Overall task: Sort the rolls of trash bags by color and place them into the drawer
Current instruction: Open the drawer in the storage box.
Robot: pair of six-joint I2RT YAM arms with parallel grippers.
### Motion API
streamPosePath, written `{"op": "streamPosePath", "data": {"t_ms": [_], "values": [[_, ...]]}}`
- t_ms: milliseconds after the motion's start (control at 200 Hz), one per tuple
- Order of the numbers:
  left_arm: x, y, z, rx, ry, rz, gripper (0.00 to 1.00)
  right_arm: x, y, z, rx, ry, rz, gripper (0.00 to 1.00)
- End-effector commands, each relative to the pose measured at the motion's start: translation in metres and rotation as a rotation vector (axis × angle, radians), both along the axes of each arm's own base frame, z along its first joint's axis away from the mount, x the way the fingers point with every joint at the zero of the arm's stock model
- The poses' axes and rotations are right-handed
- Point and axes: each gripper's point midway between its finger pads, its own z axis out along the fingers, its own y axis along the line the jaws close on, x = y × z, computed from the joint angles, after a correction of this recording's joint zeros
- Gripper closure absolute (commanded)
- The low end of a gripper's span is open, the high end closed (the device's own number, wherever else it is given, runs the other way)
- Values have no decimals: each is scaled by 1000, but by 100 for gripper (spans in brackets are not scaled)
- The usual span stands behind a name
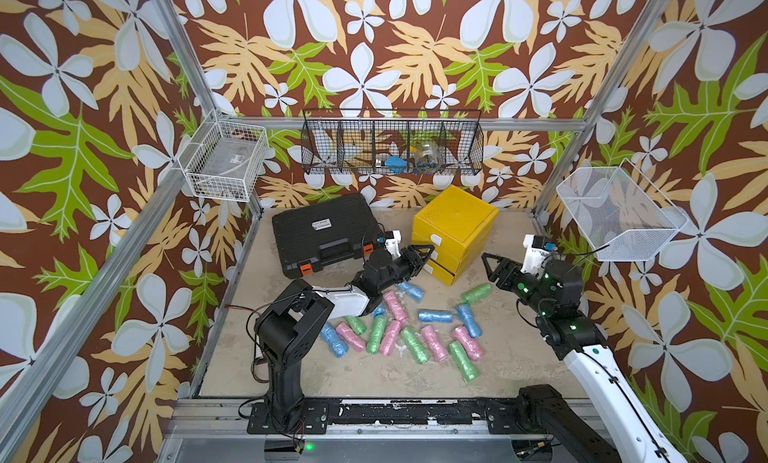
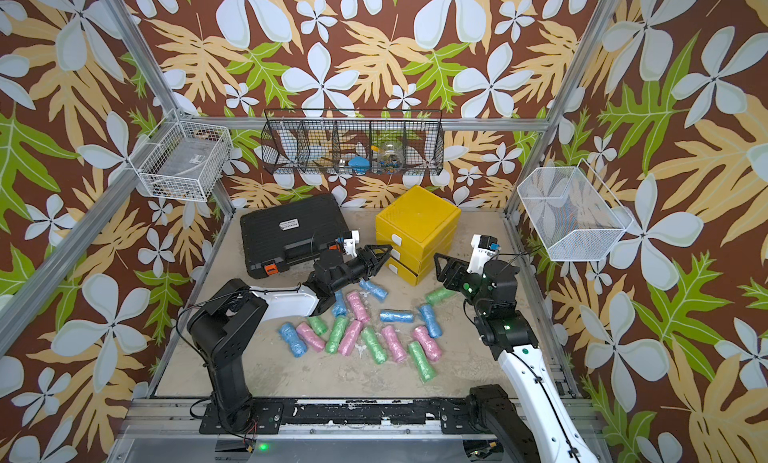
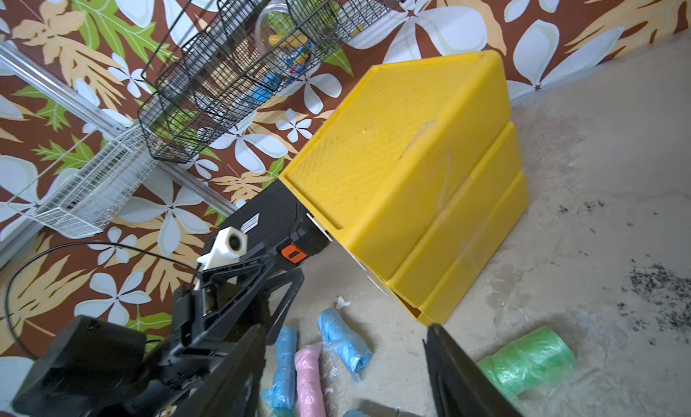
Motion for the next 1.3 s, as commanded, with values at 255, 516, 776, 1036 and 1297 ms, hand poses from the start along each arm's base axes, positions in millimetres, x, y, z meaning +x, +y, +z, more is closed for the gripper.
{"op": "streamPosePath", "data": {"t_ms": [255,516,776,1036,1297], "values": [[21,-14,3,-55,-13,15,45,-15,1,27,0,-42,16,27],[28,-17,4,-49,-19,26,32,-16,1,31,12,-52,15,26],[33,-22,0,-51,-9,25,35,-16,-1,35,19,-58,4,26],[39,-24,1,-44,-12,37,38,-16,1,39,41,-67,10,26],[45,-30,-2,-37,-9,34,42,-15,-1,42,44,-74,1,26]]}}
